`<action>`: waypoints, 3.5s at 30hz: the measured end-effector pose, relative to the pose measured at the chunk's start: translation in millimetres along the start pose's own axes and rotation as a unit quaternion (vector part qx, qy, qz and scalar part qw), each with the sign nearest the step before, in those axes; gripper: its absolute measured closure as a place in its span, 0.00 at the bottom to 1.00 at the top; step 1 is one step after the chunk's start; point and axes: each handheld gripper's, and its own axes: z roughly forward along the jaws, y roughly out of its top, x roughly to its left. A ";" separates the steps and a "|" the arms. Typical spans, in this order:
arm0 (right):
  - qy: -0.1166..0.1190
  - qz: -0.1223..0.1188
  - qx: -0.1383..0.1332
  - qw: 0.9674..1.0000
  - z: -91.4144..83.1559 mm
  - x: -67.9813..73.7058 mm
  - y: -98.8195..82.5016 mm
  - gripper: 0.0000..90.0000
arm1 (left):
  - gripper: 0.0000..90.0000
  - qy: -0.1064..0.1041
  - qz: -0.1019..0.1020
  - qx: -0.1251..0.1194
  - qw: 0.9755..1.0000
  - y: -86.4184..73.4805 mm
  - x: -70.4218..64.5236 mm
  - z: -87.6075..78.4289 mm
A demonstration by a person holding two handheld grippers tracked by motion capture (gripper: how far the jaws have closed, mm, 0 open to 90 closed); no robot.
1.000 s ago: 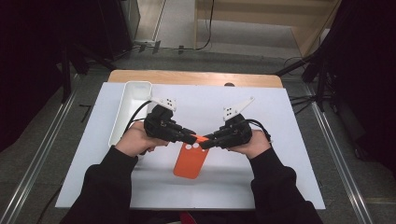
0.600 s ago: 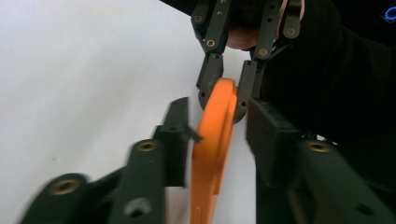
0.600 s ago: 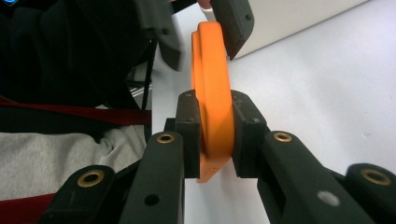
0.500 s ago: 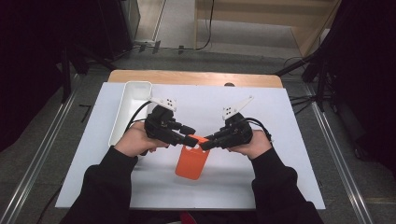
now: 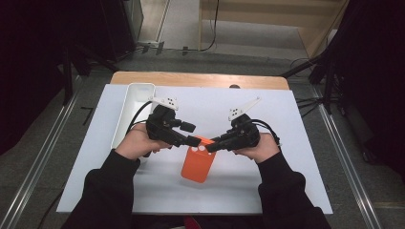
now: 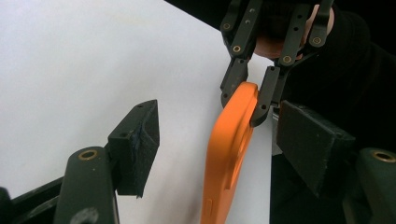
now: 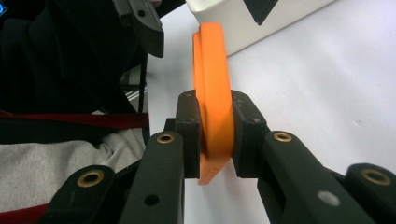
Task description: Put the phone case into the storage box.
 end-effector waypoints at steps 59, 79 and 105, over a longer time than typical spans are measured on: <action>-0.131 0.172 -0.026 0.976 -26.4 -10.6 -0.8 0.82 | 0.28 0.128 0.009 -0.048 0.991 -5.8 -2.8 1.7; -0.166 0.199 -0.018 0.966 -16.5 -24.2 18.7 0.82 | 0.24 0.156 0.031 -0.056 0.986 -12.8 -12.1 15.4; -0.172 0.199 -0.018 0.965 -6.9 -26.3 32.9 0.82 | 0.00 0.184 0.013 -0.058 0.981 -19.5 -11.4 32.9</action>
